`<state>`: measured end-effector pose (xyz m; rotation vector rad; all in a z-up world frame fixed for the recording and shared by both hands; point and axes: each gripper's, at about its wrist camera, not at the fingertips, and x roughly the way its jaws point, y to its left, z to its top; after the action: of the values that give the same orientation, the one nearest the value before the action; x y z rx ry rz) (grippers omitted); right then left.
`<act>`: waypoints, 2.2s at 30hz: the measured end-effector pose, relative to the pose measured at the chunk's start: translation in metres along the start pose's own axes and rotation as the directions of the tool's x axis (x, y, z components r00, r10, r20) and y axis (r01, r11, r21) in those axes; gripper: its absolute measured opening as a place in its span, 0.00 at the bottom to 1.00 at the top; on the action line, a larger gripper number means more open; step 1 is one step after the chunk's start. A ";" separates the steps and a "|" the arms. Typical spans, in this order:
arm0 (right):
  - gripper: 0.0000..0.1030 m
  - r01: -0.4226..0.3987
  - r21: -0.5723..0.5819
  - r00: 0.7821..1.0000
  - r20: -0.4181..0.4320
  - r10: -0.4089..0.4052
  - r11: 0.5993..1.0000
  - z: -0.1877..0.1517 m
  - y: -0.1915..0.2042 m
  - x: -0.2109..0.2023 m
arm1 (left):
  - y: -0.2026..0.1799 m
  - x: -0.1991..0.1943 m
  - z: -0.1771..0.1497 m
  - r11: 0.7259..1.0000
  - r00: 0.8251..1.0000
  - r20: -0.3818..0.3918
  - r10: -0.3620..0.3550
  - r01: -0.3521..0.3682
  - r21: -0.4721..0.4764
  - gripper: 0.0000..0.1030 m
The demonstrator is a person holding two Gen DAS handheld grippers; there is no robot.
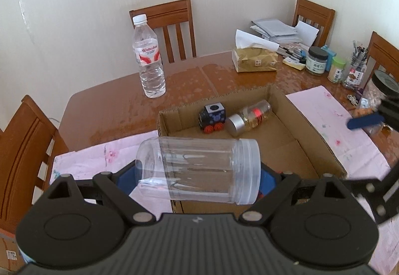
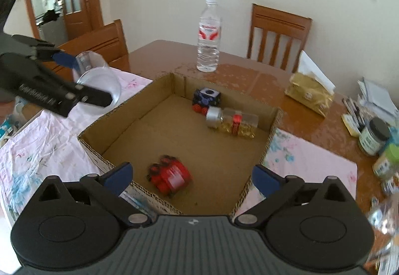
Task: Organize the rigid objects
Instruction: 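Carry the cup and truck into the box and open both tools, then move the left tool to the grey toy figure while the right tool approaches the teal case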
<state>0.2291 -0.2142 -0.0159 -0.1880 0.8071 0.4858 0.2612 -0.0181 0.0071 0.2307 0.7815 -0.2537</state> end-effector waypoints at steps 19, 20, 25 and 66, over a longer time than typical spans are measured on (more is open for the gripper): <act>1.00 0.110 0.174 0.993 0.030 -0.117 0.979 -0.014 -0.020 -0.027 | 0.004 0.056 0.051 0.998 0.998 0.030 0.056 -0.055 -0.014 0.96; 1.00 0.109 0.179 0.993 0.029 -0.116 0.978 -0.015 -0.020 -0.027 | 0.005 0.054 0.049 0.998 0.998 0.027 0.052 -0.051 -0.020 0.96; 1.00 0.115 0.203 0.993 0.016 -0.121 0.972 -0.018 -0.019 -0.024 | 0.007 0.040 0.033 0.998 0.998 0.031 0.051 -0.050 -0.042 0.97; 1.00 0.243 0.258 0.960 -0.203 -0.193 0.935 -0.099 -0.007 -0.001 | -0.070 -0.016 -0.159 0.994 0.962 -0.251 -0.108 0.113 0.005 0.99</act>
<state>0.1680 -0.2549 -0.0831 -0.0553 1.0048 0.1406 0.1236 -0.0349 -0.0988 0.2403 1.0453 -0.3421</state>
